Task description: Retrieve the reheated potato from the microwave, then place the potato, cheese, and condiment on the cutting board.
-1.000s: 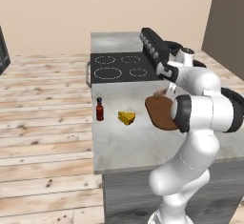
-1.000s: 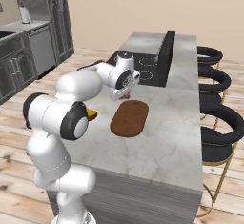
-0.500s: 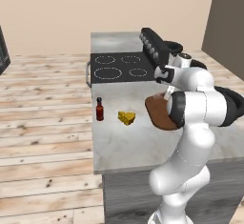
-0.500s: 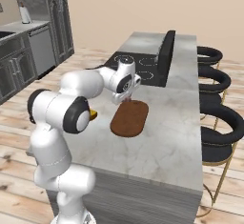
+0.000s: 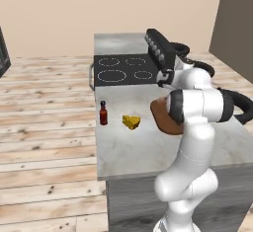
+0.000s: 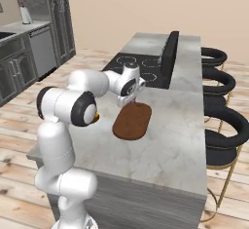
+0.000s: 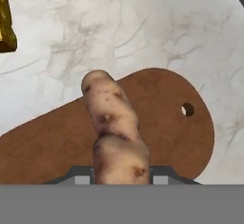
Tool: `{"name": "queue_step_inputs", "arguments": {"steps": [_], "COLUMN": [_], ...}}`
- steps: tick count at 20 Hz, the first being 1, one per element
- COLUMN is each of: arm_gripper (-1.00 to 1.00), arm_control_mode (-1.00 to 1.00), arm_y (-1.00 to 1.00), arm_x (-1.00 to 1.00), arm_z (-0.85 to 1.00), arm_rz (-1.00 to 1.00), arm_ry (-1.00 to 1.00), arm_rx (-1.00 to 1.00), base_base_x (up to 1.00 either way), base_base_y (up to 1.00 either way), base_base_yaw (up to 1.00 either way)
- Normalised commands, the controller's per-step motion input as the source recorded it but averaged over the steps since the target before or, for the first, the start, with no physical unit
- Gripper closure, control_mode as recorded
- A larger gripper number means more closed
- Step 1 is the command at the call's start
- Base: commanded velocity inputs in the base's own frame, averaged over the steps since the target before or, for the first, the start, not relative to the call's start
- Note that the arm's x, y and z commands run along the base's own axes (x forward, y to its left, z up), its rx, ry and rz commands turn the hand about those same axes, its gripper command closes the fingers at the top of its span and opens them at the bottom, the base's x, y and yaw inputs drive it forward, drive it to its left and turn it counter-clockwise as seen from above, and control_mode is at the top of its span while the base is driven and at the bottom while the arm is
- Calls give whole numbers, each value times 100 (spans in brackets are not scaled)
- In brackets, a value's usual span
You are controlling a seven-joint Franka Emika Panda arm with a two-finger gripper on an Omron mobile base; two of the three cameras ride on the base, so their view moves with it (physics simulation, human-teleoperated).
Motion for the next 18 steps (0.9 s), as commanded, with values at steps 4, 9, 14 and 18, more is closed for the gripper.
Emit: {"name": "queue_step_inputs", "arguments": {"steps": [4,9,14,18], "arm_gripper": [100,100,100,100], "arm_control_mode": [-100,-100,-100,-100], "arm_y": [-17,-13,-4,0], "arm_x": [20,25,22,8], "arm_z": [-20,-16,-19,-21], "arm_rz": [2,2,2,3], "arm_ry": [0,0,0,0], "arm_rx": [0,0,0,0], "base_base_x": [0,0,0,0], "base_base_y": [0,0,0,0], "base_base_yaw": [0,0,0,0]}}
